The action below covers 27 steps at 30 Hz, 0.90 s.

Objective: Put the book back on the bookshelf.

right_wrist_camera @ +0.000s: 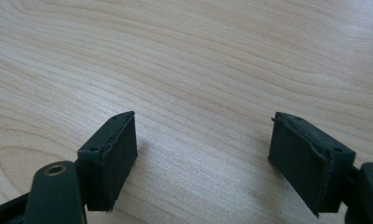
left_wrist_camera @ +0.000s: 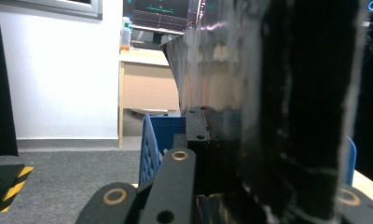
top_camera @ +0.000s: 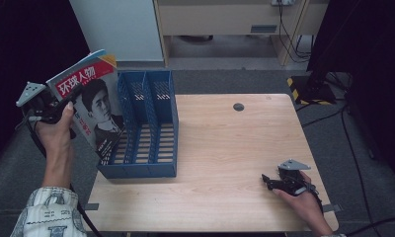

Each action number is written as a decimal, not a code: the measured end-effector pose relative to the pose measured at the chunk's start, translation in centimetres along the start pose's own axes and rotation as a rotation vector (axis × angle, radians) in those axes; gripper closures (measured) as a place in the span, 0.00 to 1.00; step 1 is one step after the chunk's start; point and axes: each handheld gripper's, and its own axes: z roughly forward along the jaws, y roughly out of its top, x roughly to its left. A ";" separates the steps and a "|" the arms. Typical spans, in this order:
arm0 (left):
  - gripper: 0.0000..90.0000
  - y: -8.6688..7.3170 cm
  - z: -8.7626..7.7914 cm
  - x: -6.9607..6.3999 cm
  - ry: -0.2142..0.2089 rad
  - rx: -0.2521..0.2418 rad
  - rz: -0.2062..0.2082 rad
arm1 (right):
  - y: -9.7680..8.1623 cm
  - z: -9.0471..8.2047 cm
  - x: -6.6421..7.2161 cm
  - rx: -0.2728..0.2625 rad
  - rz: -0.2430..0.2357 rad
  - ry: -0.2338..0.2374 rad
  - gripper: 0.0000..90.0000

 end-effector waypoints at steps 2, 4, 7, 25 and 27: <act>0.96 -0.2 0.1 0.0 0.001 -0.001 0.007 | 0.0 0.0 0.0 0.000 0.000 0.000 0.26; 0.96 -0.5 0.2 -0.1 0.007 0.001 0.016 | 0.0 0.0 0.0 0.000 0.000 0.000 0.26; 0.96 -0.9 0.3 -0.1 0.009 0.000 0.018 | 0.0 0.0 0.0 0.000 0.000 0.000 0.26; 0.96 -2.9 0.8 -0.4 0.015 -0.028 0.026 | 0.0 0.0 0.0 0.001 0.003 0.000 0.26; 0.96 -3.0 0.8 -0.5 0.013 -0.030 0.028 | 0.0 0.0 0.0 -0.001 0.003 -0.001 0.26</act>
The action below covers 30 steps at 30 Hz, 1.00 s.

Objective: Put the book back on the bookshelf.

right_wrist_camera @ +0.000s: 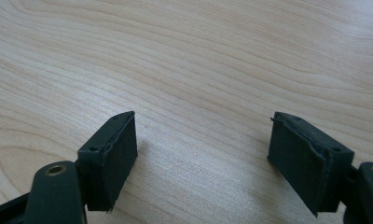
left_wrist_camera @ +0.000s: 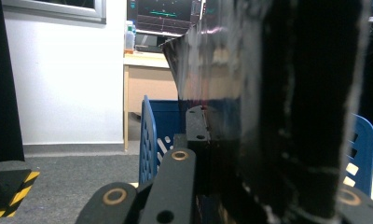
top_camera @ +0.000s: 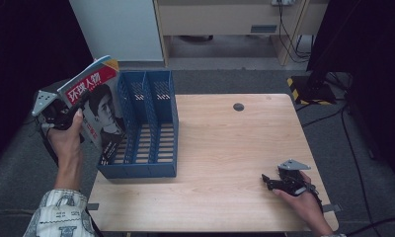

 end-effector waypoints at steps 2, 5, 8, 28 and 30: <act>0.96 -0.3 0.0 -0.1 -0.001 0.000 0.004 | 0.0 0.0 0.0 0.000 0.000 0.000 0.26; 0.96 -0.5 -0.1 -0.3 0.003 -0.005 0.010 | 0.0 0.0 0.0 0.000 0.000 0.000 0.26; 0.96 -0.8 -0.1 -0.5 0.001 -0.008 0.016 | 0.0 0.0 0.0 0.002 -0.001 0.001 0.26; 0.96 -3.2 -0.1 -0.3 0.007 0.001 0.010 | 0.0 0.0 0.0 0.002 -0.002 0.000 0.27; 0.96 -3.3 0.0 -0.3 0.009 0.001 0.008 | 0.0 0.0 0.0 0.002 -0.002 0.000 0.27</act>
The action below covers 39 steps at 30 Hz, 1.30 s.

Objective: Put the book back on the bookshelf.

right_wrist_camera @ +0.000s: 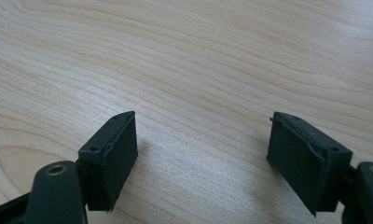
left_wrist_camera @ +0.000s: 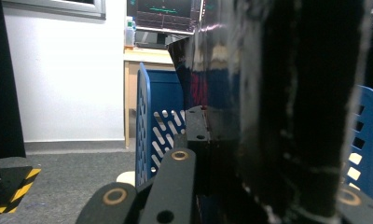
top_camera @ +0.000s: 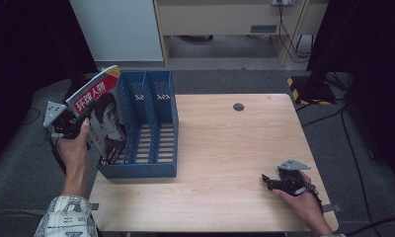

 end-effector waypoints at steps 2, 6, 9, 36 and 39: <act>0.96 -0.1 0.0 0.0 0.001 0.000 0.001 | 0.0 0.0 0.0 0.000 0.000 0.000 0.27; 0.96 -0.7 0.1 0.0 0.000 0.003 -0.008 | 0.0 0.0 0.0 0.000 0.000 0.000 0.27; 0.96 -0.9 0.0 0.0 0.008 0.003 -0.006 | 0.0 0.0 0.0 0.000 0.000 0.000 0.27; 0.96 -2.5 -0.5 1.4 0.036 0.034 -0.051 | 0.0 0.0 0.0 0.000 0.001 0.000 0.27; 0.96 -2.6 -0.6 1.5 0.036 0.037 -0.053 | 0.0 0.0 0.0 0.000 0.001 0.000 0.27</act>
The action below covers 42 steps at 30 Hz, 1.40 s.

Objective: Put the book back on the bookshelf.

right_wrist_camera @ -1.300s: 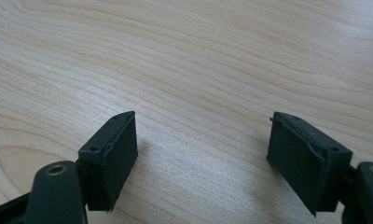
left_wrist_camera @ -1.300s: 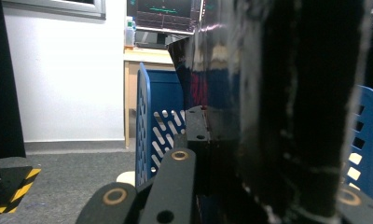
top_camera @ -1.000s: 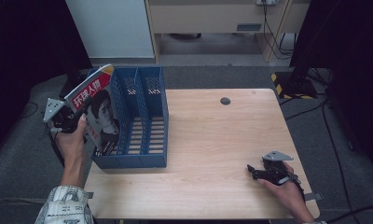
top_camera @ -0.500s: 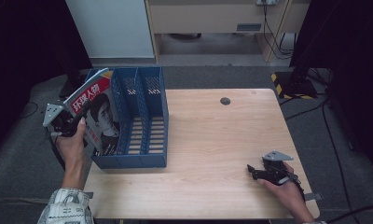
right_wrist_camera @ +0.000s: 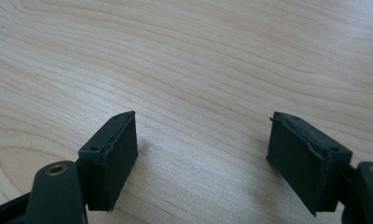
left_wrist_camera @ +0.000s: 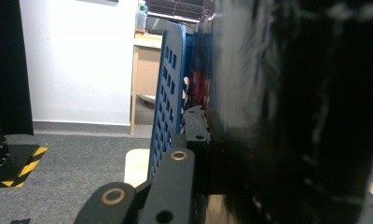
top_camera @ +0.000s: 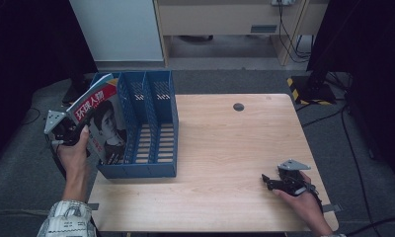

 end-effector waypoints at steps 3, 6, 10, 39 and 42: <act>0.95 0.0 0.0 0.1 0.002 0.004 -0.004 | 0.0 0.0 0.0 0.000 0.000 0.000 0.27; 0.95 -0.1 0.0 0.2 0.013 0.026 -0.007 | 0.0 0.0 0.0 0.000 0.000 0.000 0.27; 0.95 -0.4 0.0 0.3 0.020 0.050 -0.003 | 0.0 0.0 0.0 0.000 0.000 0.000 0.27; 0.93 -0.7 0.2 0.4 0.029 0.101 -0.017 | 0.0 0.0 0.0 0.000 0.001 0.000 0.27; 0.92 -0.7 0.2 0.4 0.031 0.108 -0.017 | 0.0 0.0 0.0 0.000 0.000 0.000 0.27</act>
